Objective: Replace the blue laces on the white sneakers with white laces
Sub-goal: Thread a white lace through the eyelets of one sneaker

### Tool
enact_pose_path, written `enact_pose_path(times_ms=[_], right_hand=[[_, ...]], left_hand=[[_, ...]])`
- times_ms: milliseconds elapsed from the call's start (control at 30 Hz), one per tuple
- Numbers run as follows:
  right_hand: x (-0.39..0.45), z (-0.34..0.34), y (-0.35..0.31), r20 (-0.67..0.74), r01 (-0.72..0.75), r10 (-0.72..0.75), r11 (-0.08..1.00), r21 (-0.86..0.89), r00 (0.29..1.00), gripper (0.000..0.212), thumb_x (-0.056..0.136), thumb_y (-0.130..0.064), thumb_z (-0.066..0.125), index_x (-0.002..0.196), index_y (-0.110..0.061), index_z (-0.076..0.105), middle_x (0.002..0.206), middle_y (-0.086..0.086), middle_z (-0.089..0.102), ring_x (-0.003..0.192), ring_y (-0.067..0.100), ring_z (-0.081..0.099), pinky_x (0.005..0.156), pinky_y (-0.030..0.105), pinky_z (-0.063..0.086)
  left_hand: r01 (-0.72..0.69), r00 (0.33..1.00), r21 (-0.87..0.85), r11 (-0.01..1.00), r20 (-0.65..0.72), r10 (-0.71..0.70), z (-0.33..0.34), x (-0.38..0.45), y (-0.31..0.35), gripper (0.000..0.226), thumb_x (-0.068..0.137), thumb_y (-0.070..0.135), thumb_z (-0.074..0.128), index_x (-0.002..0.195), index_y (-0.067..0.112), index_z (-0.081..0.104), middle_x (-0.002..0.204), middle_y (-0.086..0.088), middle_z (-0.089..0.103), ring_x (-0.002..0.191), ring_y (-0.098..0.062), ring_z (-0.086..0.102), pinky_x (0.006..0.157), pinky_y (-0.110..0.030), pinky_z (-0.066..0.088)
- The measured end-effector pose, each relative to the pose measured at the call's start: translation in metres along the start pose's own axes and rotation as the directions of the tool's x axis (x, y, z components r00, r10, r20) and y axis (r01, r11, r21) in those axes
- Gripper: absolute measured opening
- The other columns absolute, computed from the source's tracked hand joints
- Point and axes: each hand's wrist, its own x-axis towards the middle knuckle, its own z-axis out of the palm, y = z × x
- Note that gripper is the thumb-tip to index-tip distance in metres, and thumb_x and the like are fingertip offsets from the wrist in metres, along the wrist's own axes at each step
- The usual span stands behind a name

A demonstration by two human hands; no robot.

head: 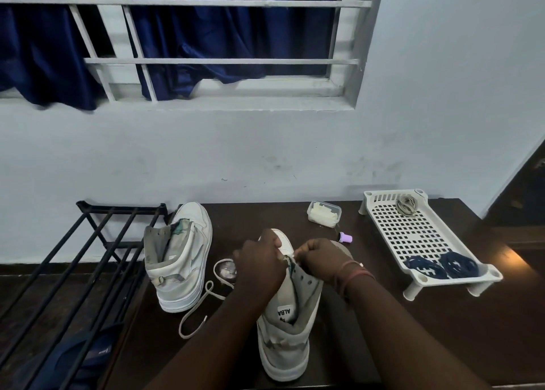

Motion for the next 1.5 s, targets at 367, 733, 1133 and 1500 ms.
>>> enact_pose_path(times_ms=[367,733,1133,1500], right_hand=[[0.005,-0.054,-0.006,-0.357,0.235,-0.190,0.968,0.087,0.915,0.010,0.092,-0.021,0.059,0.098,-0.014,0.063,0.087,0.006,0.067,0.072,0.009,0.063,0.065,0.023,0.052],[-0.004,-0.047,-0.025,-0.118,0.110,0.006,0.299,0.948,0.993,0.020,0.095,-0.015,0.045,0.078,-0.009,0.053,0.070,0.015,0.060,0.051,0.021,0.054,0.048,0.023,0.043],[0.016,-0.027,0.008,0.116,0.191,-0.152,0.808,-0.558,0.982,0.027,0.082,-0.045,0.058,0.066,-0.025,0.064,0.080,0.002,0.069,0.079,0.022,0.066,0.069,0.027,0.051],[0.021,-0.075,0.030,-0.351,-0.205,0.094,0.933,-0.295,0.932,0.038,0.081,-0.041,0.064,0.093,-0.006,0.071,0.091,0.014,0.068,0.080,0.030,0.059,0.068,0.028,0.039]], left_hand=[[0.438,0.841,-0.026,0.899,0.364,-0.399,-0.026,-0.006,-0.013,0.077,0.064,0.049,0.080,0.125,0.009,0.054,0.114,-0.004,0.061,0.101,-0.019,0.061,0.078,-0.027,0.051],[0.387,0.882,-0.140,0.911,0.342,-0.323,-0.032,-0.010,-0.017,0.033,0.060,0.042,0.073,0.071,0.012,0.064,0.063,0.004,0.057,0.054,-0.011,0.053,0.047,-0.022,0.034],[0.330,0.907,-0.143,0.933,0.323,-0.272,-0.028,-0.010,-0.021,0.051,0.071,0.042,0.068,0.119,0.026,0.062,0.108,0.002,0.071,0.098,-0.015,0.066,0.085,-0.029,0.052],[0.228,0.915,0.126,0.965,0.312,-0.257,-0.030,-0.005,-0.022,0.045,0.079,0.053,0.064,0.080,0.008,0.069,0.082,-0.005,0.071,0.081,-0.024,0.068,0.069,-0.031,0.050]])
